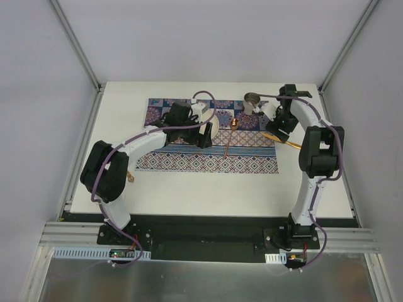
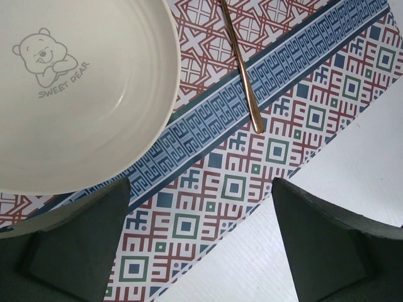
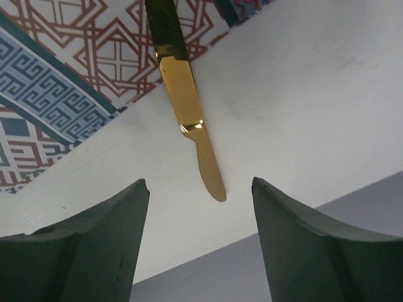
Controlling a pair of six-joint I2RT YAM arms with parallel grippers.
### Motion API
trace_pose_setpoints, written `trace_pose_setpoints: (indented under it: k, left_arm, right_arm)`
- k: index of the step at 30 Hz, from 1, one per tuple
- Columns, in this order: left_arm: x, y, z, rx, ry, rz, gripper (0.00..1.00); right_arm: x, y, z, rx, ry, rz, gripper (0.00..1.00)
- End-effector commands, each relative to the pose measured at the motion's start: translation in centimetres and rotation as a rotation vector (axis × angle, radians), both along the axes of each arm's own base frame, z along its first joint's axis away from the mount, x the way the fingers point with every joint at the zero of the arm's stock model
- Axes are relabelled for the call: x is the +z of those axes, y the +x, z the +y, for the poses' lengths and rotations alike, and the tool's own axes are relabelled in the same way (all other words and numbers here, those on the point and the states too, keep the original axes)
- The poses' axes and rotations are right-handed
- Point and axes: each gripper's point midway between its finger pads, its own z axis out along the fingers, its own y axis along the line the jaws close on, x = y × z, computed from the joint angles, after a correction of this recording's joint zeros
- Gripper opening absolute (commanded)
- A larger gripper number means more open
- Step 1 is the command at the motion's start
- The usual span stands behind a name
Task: Set the dinner table for one person
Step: Pick up the knife at the center of the board.
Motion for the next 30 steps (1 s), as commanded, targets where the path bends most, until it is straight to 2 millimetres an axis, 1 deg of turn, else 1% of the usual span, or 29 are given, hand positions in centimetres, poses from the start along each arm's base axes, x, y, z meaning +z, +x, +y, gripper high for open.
trace_pose_setpoints:
  k: [1,2,3,5,9,11,18,22,30]
  left_arm:
    - [2.5,1.2,-0.8,-0.018,-0.034,-0.091,0.94]
    - [2.5,1.3,-0.8,-0.018,-0.032,-0.093,0.94]
    - [2.2,1.4,-0.8,-0.017,-0.026,-0.088,0.94]
    - [2.2,1.6,-0.8,-0.016,-0.026,-0.091,0.94]
    - [2.1,1.7,-0.8,-0.016,-0.024,-0.092,0.94]
    - [2.1,1.6,-0.8,-0.017,-0.024,-0.090,0.94]
    - [1.7,1.8,-0.7,-0.018,-0.015,-0.088,0.94]
    - [1.6,1.9,-0.6,-0.018,-0.014,-0.088,0.93]
    - [1.4,2.0,-0.8,-0.022,-0.018,-0.080,0.94]
  right_arm:
    - [-0.9,0.2,1.4,-0.022,0.018,0.041,0.69]
    - [-1.6,0.2,1.5,-0.035,0.023,0.052,0.68]
    - [-1.9,0.2,1.6,-0.045,0.034,0.062,0.68]
    - [-2.7,0.4,1.9,-0.069,0.039,0.075,0.67]
    - [-3.5,0.6,2.2,-0.084,0.045,0.092,0.67]
    - [-3.6,1.0,2.3,-0.094,0.053,0.084,0.67]
    - [-4.5,1.8,2.8,-0.103,0.067,0.092,0.67]
    - [-5.4,1.7,2.9,-0.106,0.068,0.113,0.66]
    - [-6.4,2.0,3.0,-0.111,0.069,0.121,0.66]
